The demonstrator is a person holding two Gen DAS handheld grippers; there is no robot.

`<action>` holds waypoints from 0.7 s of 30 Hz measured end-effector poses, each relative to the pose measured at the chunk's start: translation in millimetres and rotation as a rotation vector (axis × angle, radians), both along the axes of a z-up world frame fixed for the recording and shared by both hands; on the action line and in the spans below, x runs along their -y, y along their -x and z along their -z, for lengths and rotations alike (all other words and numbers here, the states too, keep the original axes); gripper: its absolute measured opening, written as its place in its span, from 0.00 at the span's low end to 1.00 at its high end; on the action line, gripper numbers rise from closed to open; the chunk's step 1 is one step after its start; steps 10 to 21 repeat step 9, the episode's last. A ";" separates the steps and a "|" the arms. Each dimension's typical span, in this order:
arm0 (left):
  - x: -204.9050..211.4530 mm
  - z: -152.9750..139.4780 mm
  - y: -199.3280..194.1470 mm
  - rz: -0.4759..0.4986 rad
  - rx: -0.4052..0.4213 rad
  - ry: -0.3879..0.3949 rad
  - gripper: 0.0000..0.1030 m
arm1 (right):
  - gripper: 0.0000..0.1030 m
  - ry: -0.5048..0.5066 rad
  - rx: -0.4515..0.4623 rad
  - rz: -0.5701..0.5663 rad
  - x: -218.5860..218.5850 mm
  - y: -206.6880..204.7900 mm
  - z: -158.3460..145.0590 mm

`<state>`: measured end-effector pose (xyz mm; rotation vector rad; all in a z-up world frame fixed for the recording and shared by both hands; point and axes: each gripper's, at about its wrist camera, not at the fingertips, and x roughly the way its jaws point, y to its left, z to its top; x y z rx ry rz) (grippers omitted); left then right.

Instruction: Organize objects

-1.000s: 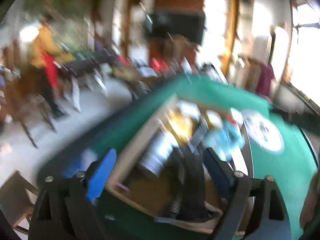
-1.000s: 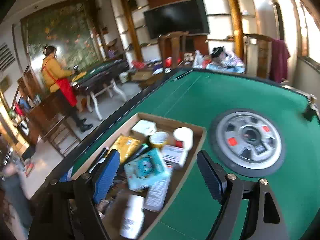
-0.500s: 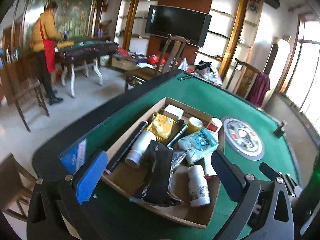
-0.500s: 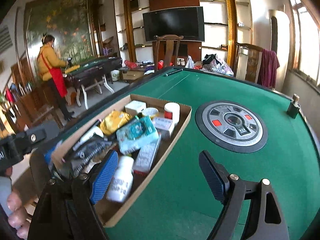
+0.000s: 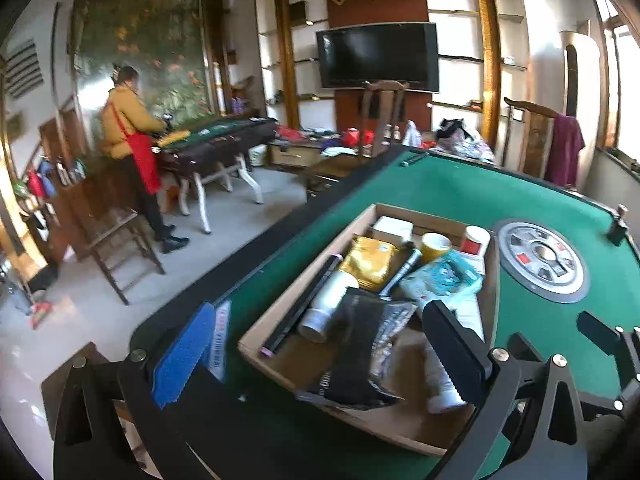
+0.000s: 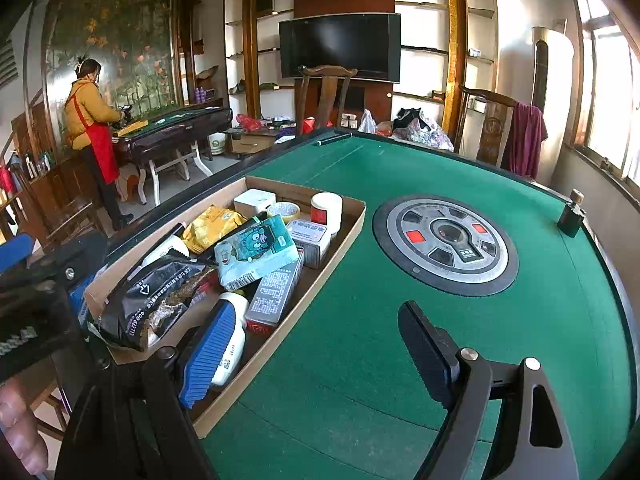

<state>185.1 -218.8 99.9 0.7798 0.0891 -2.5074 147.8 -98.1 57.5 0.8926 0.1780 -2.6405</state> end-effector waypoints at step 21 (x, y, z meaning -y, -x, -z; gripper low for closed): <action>8.1 3.3 0.1 -0.037 0.029 -0.004 1.00 | 0.86 -0.017 0.015 -0.008 6.6 -3.1 3.2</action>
